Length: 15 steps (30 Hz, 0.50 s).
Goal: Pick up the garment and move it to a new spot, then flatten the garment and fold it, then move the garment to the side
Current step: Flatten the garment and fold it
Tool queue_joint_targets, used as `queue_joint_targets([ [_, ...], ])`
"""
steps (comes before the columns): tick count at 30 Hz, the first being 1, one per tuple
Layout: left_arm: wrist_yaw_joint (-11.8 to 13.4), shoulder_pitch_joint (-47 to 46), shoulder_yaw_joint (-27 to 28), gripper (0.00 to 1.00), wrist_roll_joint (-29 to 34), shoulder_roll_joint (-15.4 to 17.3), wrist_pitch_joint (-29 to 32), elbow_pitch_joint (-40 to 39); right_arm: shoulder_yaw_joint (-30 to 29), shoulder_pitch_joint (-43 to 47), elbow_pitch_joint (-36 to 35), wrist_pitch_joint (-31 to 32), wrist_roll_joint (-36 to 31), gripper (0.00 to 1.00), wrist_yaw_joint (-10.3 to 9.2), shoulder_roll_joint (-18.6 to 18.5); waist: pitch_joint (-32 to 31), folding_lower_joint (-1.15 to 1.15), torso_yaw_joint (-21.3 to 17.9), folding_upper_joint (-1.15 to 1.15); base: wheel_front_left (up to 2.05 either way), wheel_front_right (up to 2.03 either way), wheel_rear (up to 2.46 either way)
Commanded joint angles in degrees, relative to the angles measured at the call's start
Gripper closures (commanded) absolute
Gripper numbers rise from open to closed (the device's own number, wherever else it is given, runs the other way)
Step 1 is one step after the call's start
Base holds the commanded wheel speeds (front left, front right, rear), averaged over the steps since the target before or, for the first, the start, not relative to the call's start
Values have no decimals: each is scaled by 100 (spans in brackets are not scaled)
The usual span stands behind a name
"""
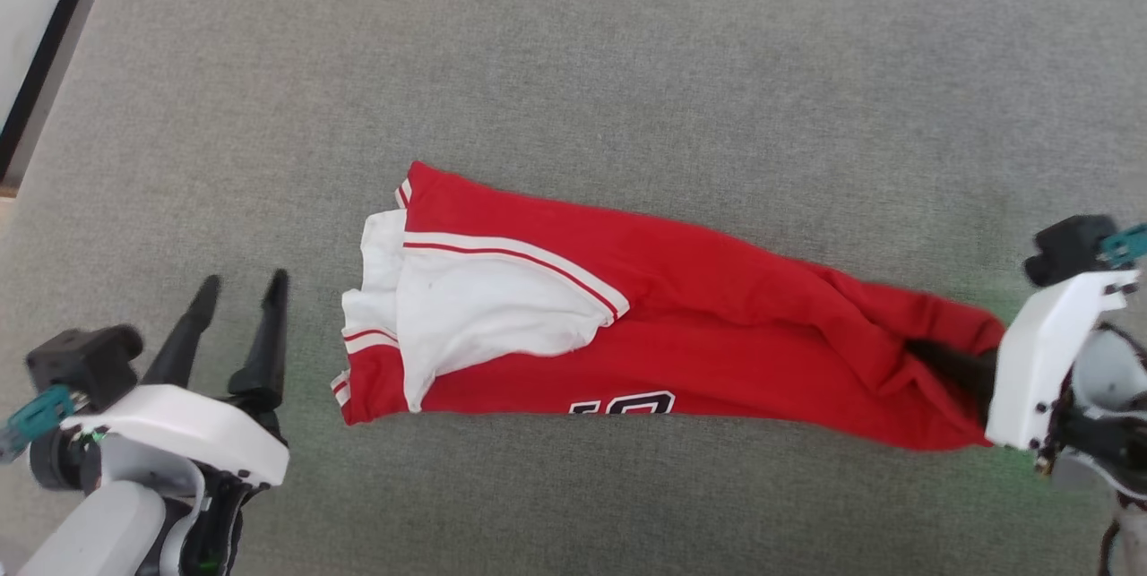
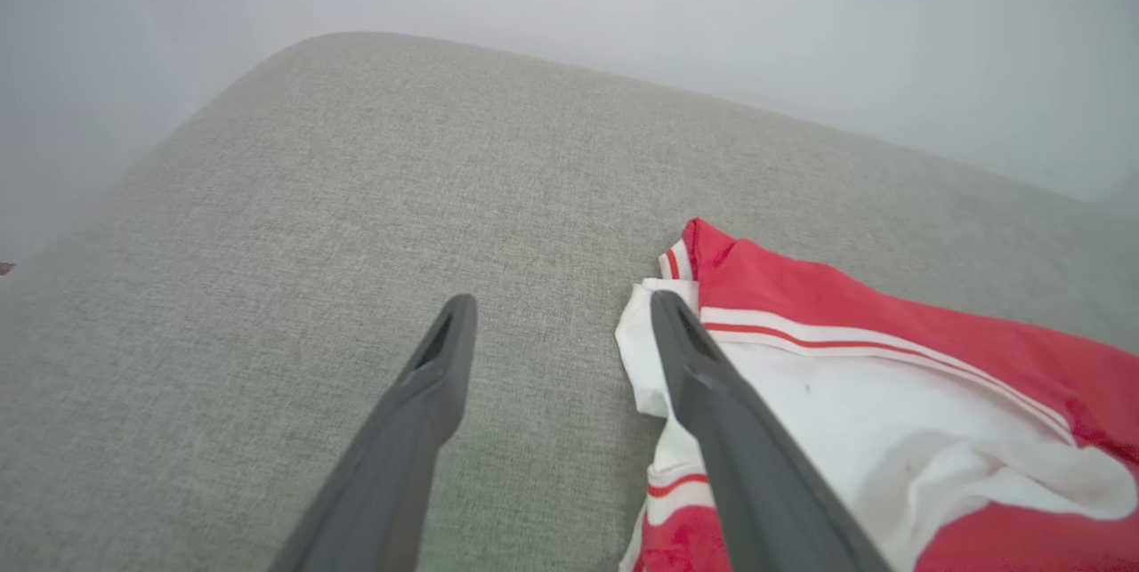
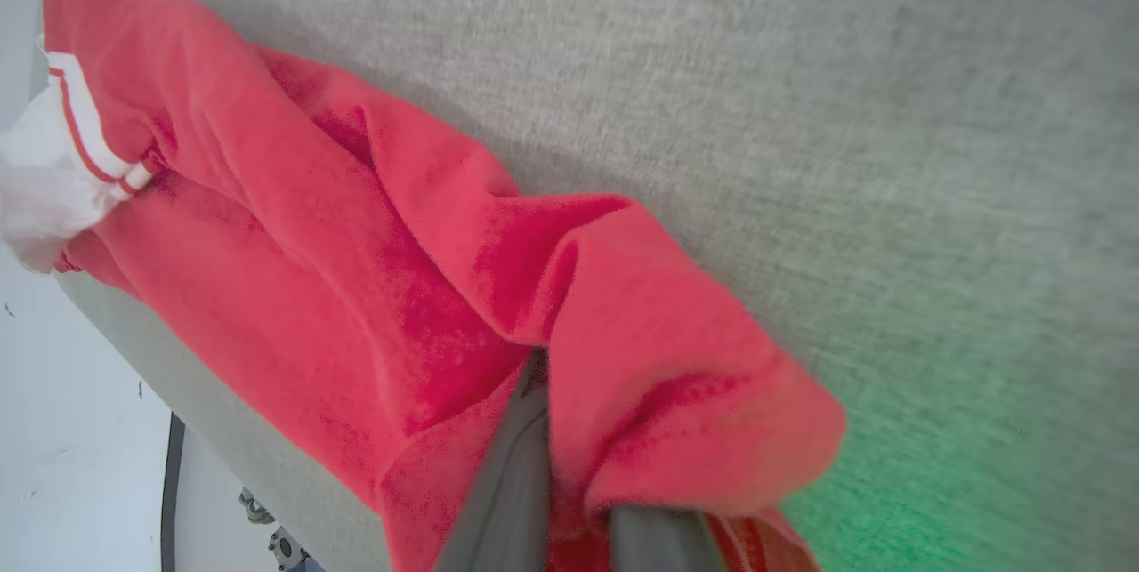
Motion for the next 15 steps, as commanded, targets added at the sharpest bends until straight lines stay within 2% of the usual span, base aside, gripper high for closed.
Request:
queue_joint_targets([
  [1, -56, 130, 177, 0, 93, -121, -50, 72, -34, -77, 35, -84, 88, 100, 0, -76, -47, 0, -30, 0, 0, 0, 0],
  [3, -173, 336, 648, 0, 392, -455, -55, 86, -186, -104, 5, -165, 228, 100, 0, -203, -104, 0, -100, 0, 0, 0, 0],
  [9, -579, 879, 1406, 0, 1014, -1118, -59, 113, -680, -19, -21, -252, 247, 100, -1, -480, -192, 0, -246, 0, 0, 0, 0],
  [15, -1002, 1151, 1964, 0, 1435, -1637, -60, 239, -1381, -4, 169, -218, 85, 100, -1, -888, -223, 0, -364, 0, 0, 0, 0],
])
